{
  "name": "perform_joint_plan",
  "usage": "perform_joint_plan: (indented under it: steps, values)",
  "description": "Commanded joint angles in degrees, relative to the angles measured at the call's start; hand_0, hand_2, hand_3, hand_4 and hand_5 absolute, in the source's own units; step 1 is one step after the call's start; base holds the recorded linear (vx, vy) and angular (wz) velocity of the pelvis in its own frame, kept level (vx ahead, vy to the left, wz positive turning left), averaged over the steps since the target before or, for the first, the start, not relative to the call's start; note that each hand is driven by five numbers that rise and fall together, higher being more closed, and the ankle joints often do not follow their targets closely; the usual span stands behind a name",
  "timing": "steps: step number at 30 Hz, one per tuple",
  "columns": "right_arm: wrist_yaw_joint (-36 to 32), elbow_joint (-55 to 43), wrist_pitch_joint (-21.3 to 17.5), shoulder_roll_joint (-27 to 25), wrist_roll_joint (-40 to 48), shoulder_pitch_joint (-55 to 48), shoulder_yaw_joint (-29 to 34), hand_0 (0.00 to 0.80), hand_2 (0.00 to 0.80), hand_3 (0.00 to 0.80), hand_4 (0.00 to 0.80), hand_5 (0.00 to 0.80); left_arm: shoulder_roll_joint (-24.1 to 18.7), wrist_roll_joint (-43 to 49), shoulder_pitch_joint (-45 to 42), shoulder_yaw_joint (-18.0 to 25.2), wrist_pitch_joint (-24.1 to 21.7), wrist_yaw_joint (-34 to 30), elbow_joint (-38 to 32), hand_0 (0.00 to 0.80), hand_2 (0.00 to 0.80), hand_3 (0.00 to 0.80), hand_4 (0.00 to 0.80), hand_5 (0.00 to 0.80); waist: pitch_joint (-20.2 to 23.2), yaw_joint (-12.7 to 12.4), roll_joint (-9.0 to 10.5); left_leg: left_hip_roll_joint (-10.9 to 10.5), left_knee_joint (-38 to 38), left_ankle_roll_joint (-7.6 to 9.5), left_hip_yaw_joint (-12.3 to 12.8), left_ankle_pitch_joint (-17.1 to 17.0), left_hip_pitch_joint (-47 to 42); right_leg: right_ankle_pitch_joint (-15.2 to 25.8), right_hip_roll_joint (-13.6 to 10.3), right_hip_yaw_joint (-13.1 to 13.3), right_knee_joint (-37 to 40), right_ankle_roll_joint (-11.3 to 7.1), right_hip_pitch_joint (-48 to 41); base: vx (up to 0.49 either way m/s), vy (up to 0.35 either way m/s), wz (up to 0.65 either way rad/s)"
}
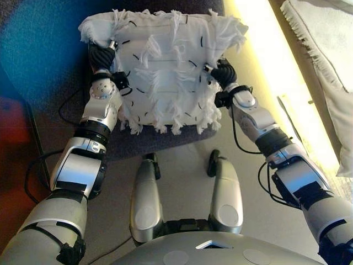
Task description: Pick up the cushion and take it to the sofa
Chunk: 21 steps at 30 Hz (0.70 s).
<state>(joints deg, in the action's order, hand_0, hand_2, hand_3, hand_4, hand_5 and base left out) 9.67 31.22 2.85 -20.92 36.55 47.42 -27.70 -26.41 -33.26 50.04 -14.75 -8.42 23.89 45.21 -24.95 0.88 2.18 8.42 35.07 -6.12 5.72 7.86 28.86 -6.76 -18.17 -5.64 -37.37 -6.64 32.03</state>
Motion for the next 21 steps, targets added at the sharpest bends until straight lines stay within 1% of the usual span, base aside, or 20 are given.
perform_joint_plan:
  steps: [1, 4, 5, 9, 13, 15, 19, 21]
  values:
    - [-2.6, -5.1, -3.7, 4.3, -0.6, 8.3, -2.0, 0.800, 0.800, 0.800, 0.800, 0.800, 0.0, 1.9, 13.8, -3.3, -8.6, -1.0, -3.4, 0.800, 0.800, 0.800, 0.800, 0.800, 1.2, -0.4, -1.32, 2.4, -1.4, -2.47, -0.4, 2.6, -2.9, 4.8, -4.0, 1.0, 9.7, -3.97, -6.2, 0.046, -0.023, 0.01]
    - [-2.0, -5.8, -3.8, 5.2, 1.3, 9.0, -1.6, 0.800, 0.800, 0.800, 0.800, 0.800, 0.2, 4.5, 15.8, -4.3, -8.5, -1.3, -4.3, 0.800, 0.800, 0.800, 0.800, 0.800, 1.5, -0.5, -1.07, 2.6, -2.1, -2.75, -0.3, 2.4, -3.5, 5.0, -4.3, 0.7, 10.8, -4.26, -7.2, 0.062, -0.037, 0.01]
    - [-2.2, -6.0, -3.6, 5.3, 1.6, 9.2, -1.5, 0.800, 0.800, 0.800, 0.800, 0.800, 0.1, 5.7, 17.4, -5.2, -8.5, -1.4, -4.4, 0.800, 0.800, 0.800, 0.800, 0.800, 1.6, -0.5, -0.96, 2.7, -2.3, -2.94, -0.4, 2.3, -3.7, 5.1, -4.4, 0.6, 11.3, -4.39, -7.6, 0.075, -0.034, 0.04]
    - [-1.8, -7.3, -3.0, 5.5, 1.0, 8.7, -2.2, 0.800, 0.800, 0.800, 0.800, 0.800, 0.4, 5.9, 20.4, -6.9, -8.8, -0.3, -5.7, 0.800, 0.800, 0.800, 0.800, 0.800, 1.9, 0.0, -1.26, 2.4, -3.6, -3.02, -0.4, 1.7, -4.3, 5.6, -4.5, 0.3, 13.1, -4.78, -8.3, 0.046, -0.007, 0.03]
    - [-1.8, -7.1, -5.0, 6.0, 0.4, 8.7, -2.2, 0.800, 0.800, 0.800, 0.800, 0.800, 1.6, 6.9, 22.1, -7.3, -12.7, -0.9, -7.8, 0.800, 0.800, 0.800, 0.800, 0.800, 1.8, 0.4, -1.69, 2.3, -4.1, -3.43, -0.4, 1.5, -4.4, 6.0, -4.6, 0.2, 14.1, -4.91, -8.6, 0.024, 0.000, 0.00]
    - [-1.5, -6.8, -5.6, 6.3, -1.3, 8.7, -2.4, 0.800, 0.800, 0.800, 0.800, 0.800, 2.1, 7.4, 22.2, -7.3, -14.4, -1.2, -8.2, 0.800, 0.800, 0.800, 0.800, 0.800, 1.7, 0.6, -1.82, 2.3, -4.1, -3.54, -0.5, 1.5, -4.3, 5.9, -4.6, 0.4, 14.1, -4.92, -8.4, 0.029, 0.014, -0.03]
    - [-1.2, -6.5, -5.5, 6.4, -1.4, 8.2, -3.4, 0.800, 0.800, 0.800, 0.800, 0.800, 2.3, 6.9, 22.1, -7.6, -15.3, -2.2, -8.4, 0.800, 0.800, 0.800, 0.800, 0.800, 1.7, 1.0, -1.95, 2.4, -4.3, -3.62, -0.3, 1.3, -4.3, 6.0, -4.6, 0.9, 14.0, -4.88, -7.8, 0.008, 0.002, 0.00]
    - [-1.2, -5.5, -6.3, 6.5, -1.3, 8.0, -3.8, 0.800, 0.800, 0.800, 0.800, 0.800, 2.4, 6.4, 22.4, -7.7, -15.3, -3.2, -8.3, 0.800, 0.800, 0.800, 0.800, 0.800, 1.6, 1.1, -2.03, 2.4, -4.4, -3.68, -0.2, 1.2, -4.1, 6.1, -4.6, 1.0, 14.0, -4.84, -7.6, 0.002, 0.001, -0.05]
